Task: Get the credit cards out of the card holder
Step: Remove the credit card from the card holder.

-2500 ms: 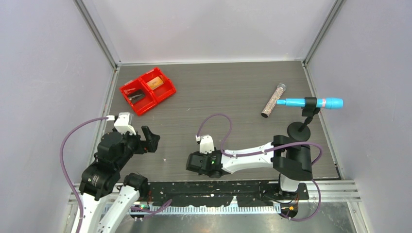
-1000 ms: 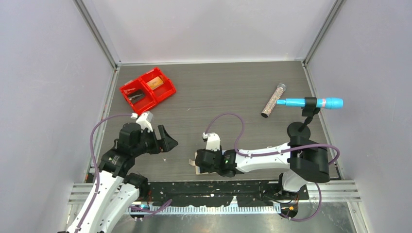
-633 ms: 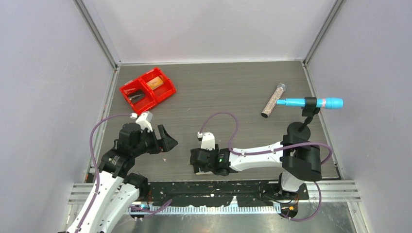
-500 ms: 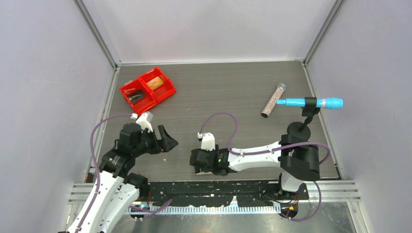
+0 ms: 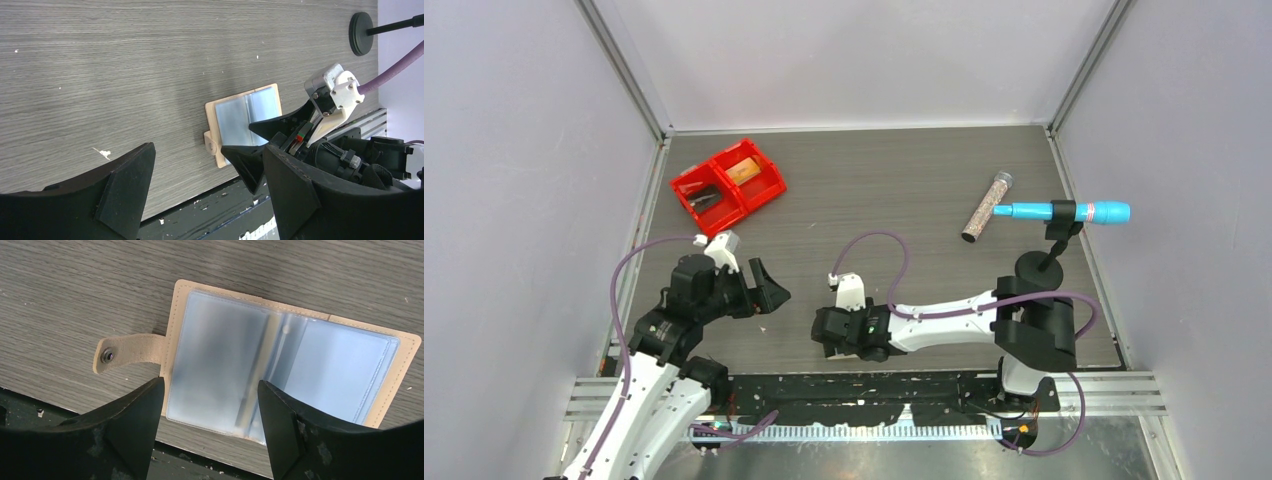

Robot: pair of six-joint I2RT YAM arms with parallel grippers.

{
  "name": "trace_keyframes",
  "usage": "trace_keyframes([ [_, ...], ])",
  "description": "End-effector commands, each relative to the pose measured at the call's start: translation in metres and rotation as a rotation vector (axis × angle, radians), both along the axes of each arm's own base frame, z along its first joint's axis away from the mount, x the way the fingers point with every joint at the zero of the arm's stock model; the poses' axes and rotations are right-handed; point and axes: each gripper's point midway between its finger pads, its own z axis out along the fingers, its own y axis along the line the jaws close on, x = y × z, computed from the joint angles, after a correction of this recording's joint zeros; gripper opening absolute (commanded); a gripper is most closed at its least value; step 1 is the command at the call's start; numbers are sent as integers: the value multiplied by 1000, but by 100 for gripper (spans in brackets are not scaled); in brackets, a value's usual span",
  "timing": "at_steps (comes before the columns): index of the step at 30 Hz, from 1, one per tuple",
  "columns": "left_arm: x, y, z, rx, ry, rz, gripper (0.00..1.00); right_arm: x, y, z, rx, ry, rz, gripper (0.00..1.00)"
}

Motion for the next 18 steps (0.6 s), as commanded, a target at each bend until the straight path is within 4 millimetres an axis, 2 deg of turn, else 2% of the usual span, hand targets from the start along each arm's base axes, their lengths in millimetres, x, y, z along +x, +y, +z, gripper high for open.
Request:
trace_keyframes([
  [1, 7, -1, 7, -13, -46, 8, 82, 7, 9, 7, 8, -27, -17, 76],
  [5, 7, -1, 6, -10, -42, 11, 82, 8, 7, 4, -13, -29, -28, 74],
  [9, 7, -1, 6, -9, -42, 10, 82, 9, 3, 8, -6, -36, -41, 66],
  [13, 7, -3, 4, -16, -38, 3, 82, 9, 4, 19, 50, -49, -48, 58],
  [18, 6, -11, -5, -40, 1, -29, 79, 8, 7, 25, 116, -49, -42, 56],
])
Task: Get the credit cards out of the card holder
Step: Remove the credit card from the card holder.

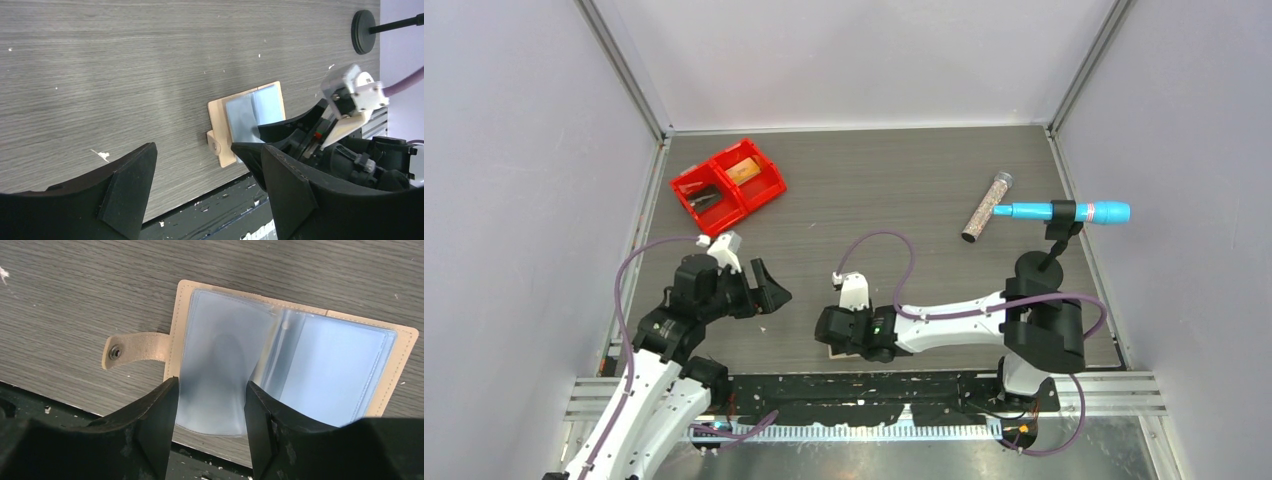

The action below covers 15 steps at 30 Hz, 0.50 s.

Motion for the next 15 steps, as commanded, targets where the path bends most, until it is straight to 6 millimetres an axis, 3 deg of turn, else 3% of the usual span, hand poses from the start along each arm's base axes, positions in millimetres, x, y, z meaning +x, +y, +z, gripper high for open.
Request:
trace_keyframes([
  [1, 5, -12, -2, -47, 8, -34, 78, 6, 10, 23, 119, -41, -24, 56],
  [15, 1, -50, -45, -176, 178, -151, 53, 4, 9, 25, 268, -29, -24, 56],
])
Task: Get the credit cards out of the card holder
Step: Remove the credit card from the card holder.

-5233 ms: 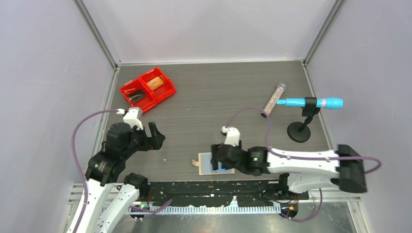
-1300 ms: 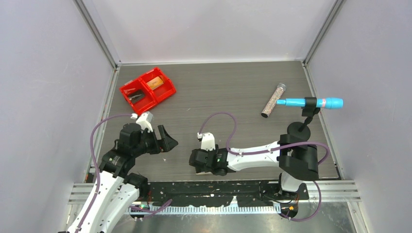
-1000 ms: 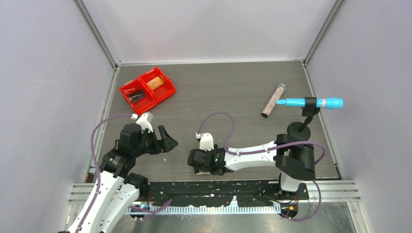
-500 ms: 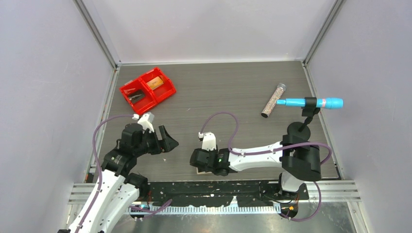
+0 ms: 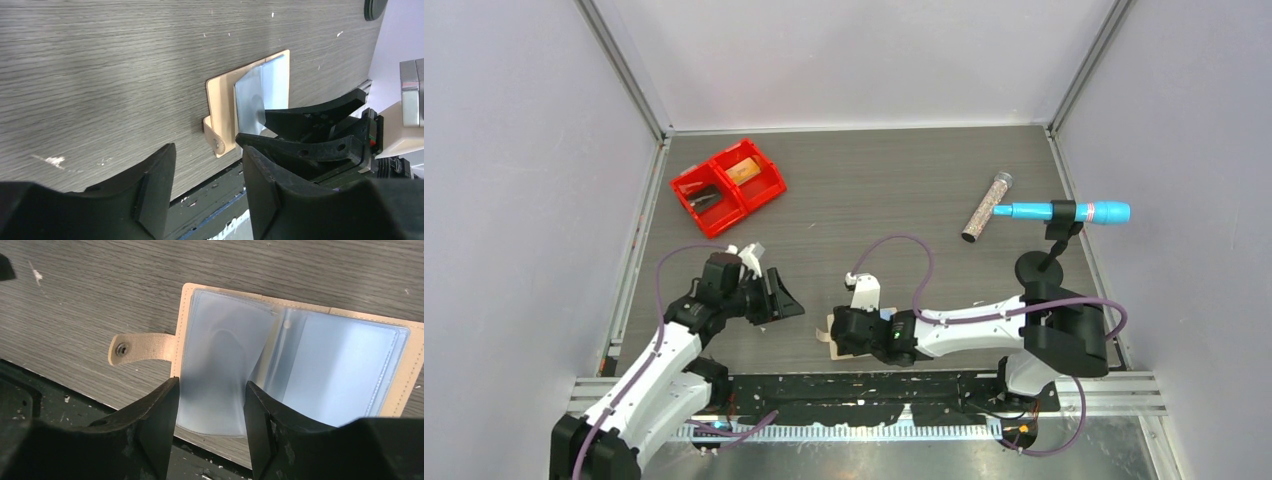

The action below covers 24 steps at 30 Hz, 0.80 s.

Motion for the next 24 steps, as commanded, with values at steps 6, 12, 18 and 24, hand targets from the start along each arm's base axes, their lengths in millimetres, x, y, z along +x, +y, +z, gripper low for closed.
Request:
trace_keyframes([
  [6, 10, -33, 10, -103, -39, -91, 46, 6, 10, 20, 186, -11, -26, 56],
  [12, 8, -51, 0, -126, 0, -139, 43, 7, 5, 22, 242, -12, -34, 56],
  [18, 5, -69, -3, -132, 13, -198, 41, 7, 2, 22, 275, -7, -32, 56],
  [24, 4, -83, -10, -119, 41, -234, 39, 7, -4, 20, 306, -7, -37, 56],
])
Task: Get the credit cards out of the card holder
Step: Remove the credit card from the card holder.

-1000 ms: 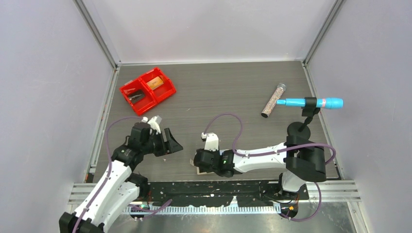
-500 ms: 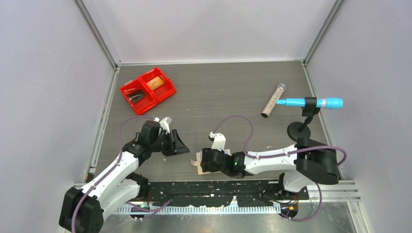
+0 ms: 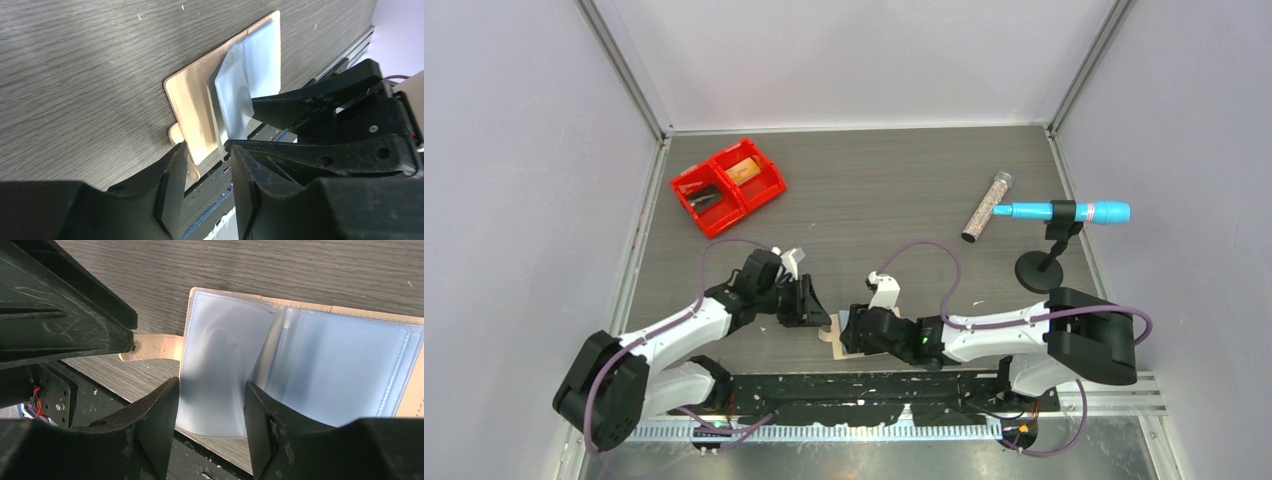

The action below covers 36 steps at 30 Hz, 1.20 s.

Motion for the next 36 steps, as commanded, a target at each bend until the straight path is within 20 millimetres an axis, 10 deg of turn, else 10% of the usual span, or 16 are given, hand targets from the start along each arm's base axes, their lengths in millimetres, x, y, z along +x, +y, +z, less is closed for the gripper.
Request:
trace_keyframes([
  [1, 12, -19, 15, -53, -51, -23, 38, 5, 5, 16, 97, -19, -20, 56],
  [36, 26, -44, -8, -13, -32, -31, 35, 6, -5, 21, 148, -27, -26, 56],
])
